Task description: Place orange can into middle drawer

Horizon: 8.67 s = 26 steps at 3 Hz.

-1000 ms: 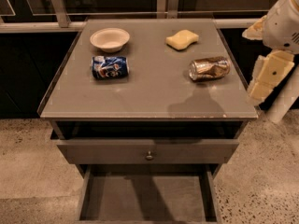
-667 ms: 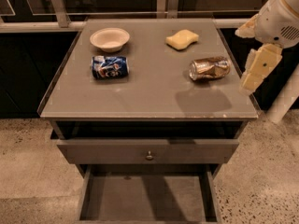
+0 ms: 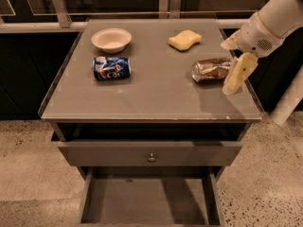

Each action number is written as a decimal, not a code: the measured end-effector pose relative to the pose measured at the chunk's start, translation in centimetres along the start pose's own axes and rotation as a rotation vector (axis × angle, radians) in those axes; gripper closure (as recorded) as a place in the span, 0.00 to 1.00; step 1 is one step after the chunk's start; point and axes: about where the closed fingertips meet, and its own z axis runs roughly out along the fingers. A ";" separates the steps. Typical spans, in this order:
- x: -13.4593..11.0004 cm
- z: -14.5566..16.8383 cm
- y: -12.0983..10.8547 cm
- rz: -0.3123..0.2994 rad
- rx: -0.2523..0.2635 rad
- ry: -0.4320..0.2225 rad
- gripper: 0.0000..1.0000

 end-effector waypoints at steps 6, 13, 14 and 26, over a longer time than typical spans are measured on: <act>-0.6 7.2 -3.4 -0.006 -0.060 -0.058 0.89; -4.2 4.2 20.2 0.037 0.157 -0.426 1.00; -3.6 5.5 20.6 0.055 0.169 -0.405 1.00; 16.2 40.7 21.0 0.554 0.169 -0.544 1.00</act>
Offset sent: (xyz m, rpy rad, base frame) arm 0.0740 0.0371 -0.0818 0.0790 0.0498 0.0455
